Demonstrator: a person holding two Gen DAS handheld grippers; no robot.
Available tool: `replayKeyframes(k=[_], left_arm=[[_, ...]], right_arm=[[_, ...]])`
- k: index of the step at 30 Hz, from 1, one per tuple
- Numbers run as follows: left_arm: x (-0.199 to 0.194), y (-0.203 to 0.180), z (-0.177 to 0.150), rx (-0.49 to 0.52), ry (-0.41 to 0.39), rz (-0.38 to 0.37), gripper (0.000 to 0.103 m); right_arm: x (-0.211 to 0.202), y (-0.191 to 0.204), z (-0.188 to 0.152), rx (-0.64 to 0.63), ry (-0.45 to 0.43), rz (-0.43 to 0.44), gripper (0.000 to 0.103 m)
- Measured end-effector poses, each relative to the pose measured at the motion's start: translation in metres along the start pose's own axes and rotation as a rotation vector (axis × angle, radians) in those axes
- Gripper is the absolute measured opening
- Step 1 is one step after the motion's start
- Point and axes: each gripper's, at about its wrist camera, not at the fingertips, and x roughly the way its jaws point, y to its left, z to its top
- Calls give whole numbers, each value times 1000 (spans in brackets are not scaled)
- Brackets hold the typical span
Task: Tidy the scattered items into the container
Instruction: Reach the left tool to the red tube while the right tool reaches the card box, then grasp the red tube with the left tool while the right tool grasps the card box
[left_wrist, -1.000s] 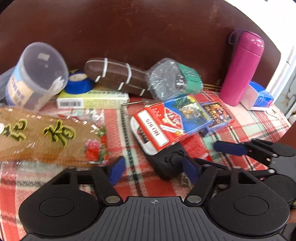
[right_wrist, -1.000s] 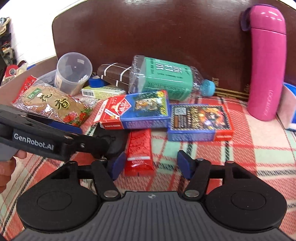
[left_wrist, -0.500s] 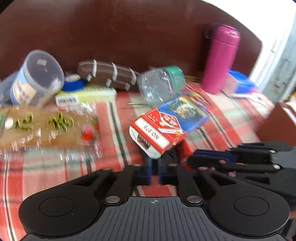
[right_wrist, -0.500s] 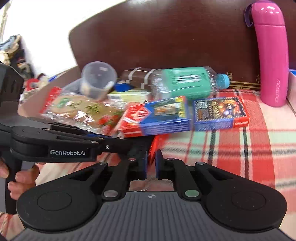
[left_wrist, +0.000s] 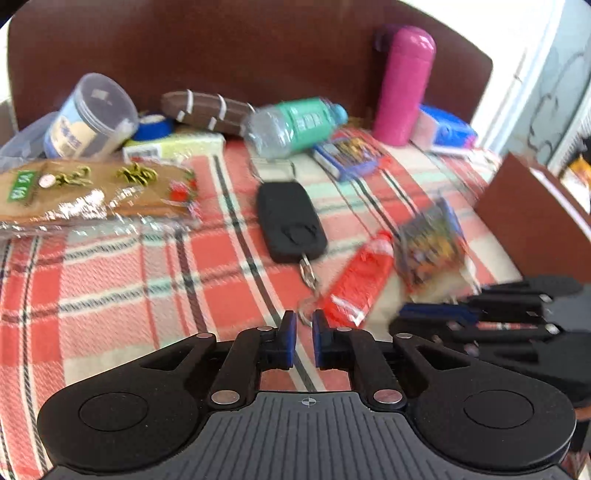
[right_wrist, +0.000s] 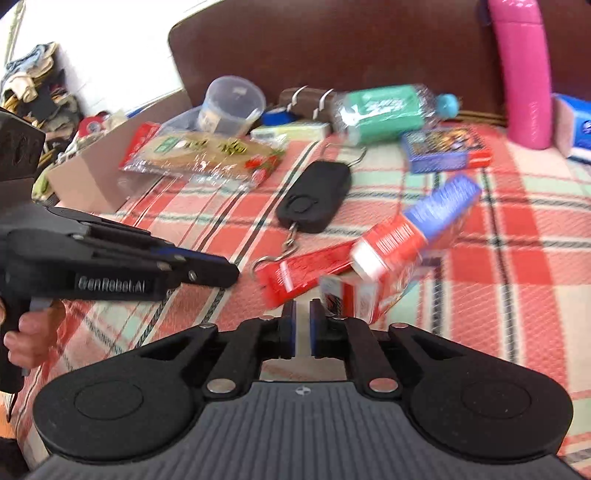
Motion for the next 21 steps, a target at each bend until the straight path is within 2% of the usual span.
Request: replayKeyframes(k=[2, 4, 6, 8, 10, 13, 16, 21], left_arm=[[-1, 0, 3, -2, -13, 6, 38], [1, -2, 6, 9, -15, 1, 38], [5, -8, 7, 38, -12, -9, 43], [10, -17, 7, 74, -12, -15, 55], [16, -29, 7, 121, -17, -20, 60], [25, -46, 9, 186, -25, -23, 61], [39, -55, 13, 210, -15, -20, 61], [62, -54, 19, 187, 16, 0, 58]], right_arm=[[-7, 2, 2, -21, -24, -12, 27], [-14, 4, 4, -36, -48, -20, 33], [-21, 2, 4, -52, -77, -80, 40], [-28, 0, 5, -68, -107, -144, 60], [-30, -6, 4, -69, -107, -224, 61], [-27, -23, 1, 1, -83, -269, 68], [-20, -36, -5, 60, -55, -288, 72], [-13, -50, -7, 174, -64, -261, 80]])
